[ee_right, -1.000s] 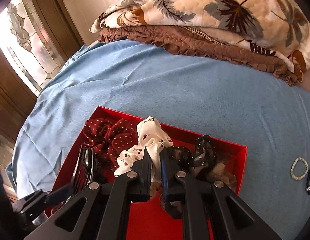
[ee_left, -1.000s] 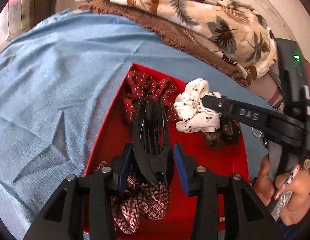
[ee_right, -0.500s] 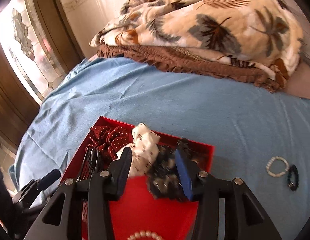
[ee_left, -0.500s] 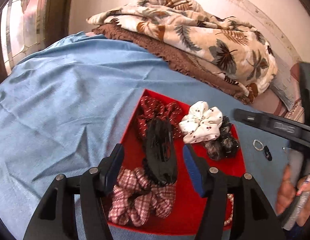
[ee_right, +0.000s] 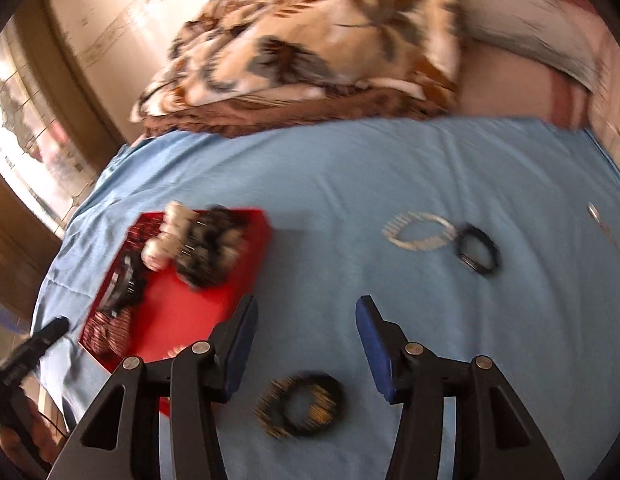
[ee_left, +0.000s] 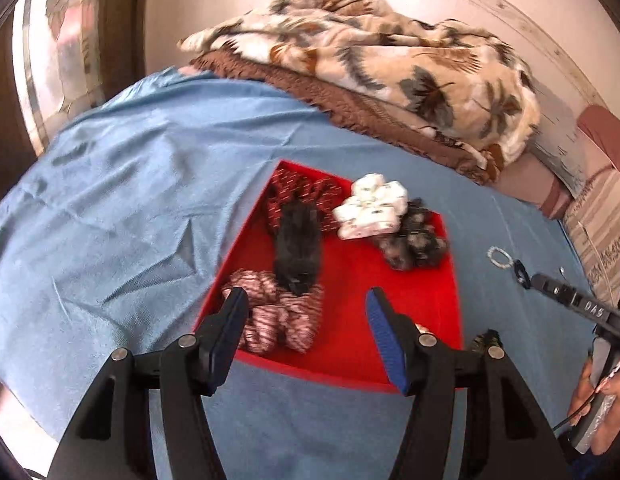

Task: Organize jewelry
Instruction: 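Grasp the black hair tie with the right gripper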

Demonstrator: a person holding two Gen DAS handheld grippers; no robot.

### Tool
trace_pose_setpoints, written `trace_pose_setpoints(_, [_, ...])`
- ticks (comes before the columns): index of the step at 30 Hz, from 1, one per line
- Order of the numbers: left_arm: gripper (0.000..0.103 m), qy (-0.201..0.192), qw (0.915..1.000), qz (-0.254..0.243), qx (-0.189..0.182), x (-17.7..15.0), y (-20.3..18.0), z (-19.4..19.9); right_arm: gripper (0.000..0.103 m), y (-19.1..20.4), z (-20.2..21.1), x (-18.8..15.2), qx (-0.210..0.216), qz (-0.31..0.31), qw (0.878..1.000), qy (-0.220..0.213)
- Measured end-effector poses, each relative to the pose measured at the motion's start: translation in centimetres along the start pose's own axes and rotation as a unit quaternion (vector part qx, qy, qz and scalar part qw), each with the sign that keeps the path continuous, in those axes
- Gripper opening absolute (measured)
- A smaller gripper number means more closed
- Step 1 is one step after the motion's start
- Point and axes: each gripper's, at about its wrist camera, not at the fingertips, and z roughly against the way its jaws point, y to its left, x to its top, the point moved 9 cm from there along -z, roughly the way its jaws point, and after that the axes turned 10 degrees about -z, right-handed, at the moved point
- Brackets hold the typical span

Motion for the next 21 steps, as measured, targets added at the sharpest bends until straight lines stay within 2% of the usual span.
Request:
trace_pose_setpoints(6, [0.06,-0.007,0.9979,-0.059,-0.026,0.9,-6.2,1.5,0.055,-6.8,2.2,-1.4,-0.021,-0.05,0.999,-0.006])
trace_pose_setpoints(12, [0.06,0.029,0.9878,-0.139,-0.065,-1.1,-14.6,-0.1,0.056,-10.7,3.0,-2.4,-0.014,-0.083,0.996,-0.005])
trace_pose_setpoints(15, [0.06,0.049,0.9834,-0.162,-0.067,-2.2,-17.1,-1.4,0.056,-10.4,2.6,-3.3,0.009,-0.078,0.997,0.007])
trace_pose_setpoints(19, [0.06,0.055,0.9865,-0.139,-0.067,-2.1,-17.0,-1.8,0.056,-7.6,0.9,-5.0,0.057,-0.046,0.997,0.037])
trace_pose_setpoints(20, [0.06,0.054,0.9873,-0.137,-0.06,-1.9,-16.5,-1.8,0.048,-6.7,0.2,-5.5,0.066,-0.035,0.996,0.045])
trace_pose_setpoints(21, [0.06,0.054,0.9878,-0.136,-0.054,-1.9,-16.1,-1.7,0.036,-5.9,-0.5,-6.0,0.068,-0.021,0.996,0.053])
